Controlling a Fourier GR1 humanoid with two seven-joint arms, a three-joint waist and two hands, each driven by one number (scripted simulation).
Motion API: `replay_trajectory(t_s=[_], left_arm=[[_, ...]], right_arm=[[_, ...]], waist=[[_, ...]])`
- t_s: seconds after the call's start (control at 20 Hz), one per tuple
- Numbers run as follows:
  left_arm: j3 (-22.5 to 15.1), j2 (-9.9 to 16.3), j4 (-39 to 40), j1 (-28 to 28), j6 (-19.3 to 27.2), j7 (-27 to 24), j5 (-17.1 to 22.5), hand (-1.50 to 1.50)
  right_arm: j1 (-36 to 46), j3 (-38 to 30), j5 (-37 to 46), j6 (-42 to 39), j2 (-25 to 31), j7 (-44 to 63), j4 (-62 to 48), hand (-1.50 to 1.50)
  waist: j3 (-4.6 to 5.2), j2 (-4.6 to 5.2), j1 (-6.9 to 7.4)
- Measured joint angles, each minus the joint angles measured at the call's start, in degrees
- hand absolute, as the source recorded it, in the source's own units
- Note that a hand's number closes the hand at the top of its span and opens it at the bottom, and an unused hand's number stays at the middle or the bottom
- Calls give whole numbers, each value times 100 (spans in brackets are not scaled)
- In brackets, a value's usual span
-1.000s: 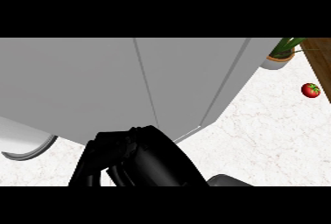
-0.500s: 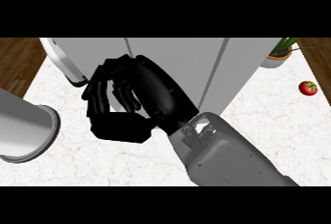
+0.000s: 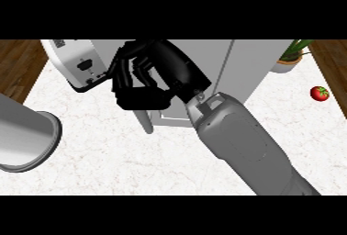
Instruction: Pick up the wine, place it into the cabinet and close the cabinet
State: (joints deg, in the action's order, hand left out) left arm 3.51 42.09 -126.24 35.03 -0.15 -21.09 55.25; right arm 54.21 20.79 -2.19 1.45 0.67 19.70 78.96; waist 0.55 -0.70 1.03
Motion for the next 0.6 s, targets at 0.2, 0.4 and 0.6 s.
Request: replay_trajectory(t_s=[0.2, 0.4, 0.6], left_arm=[[-345, -166, -3, -223, 181, 50, -270, -150], [-567, -281, 128, -572, 399, 141, -405, -150], [-711, -387, 225, -842, 581, 194, -511, -150]], right_arm=[[64, -62, -15, -193, 48, -356, -265, 150], [124, -58, -18, -336, 73, -664, -430, 150], [197, -87, -60, -454, 103, -834, -578, 150]], waist=[[26, -42, 31], [57, -53, 10], [69, -56, 31]])
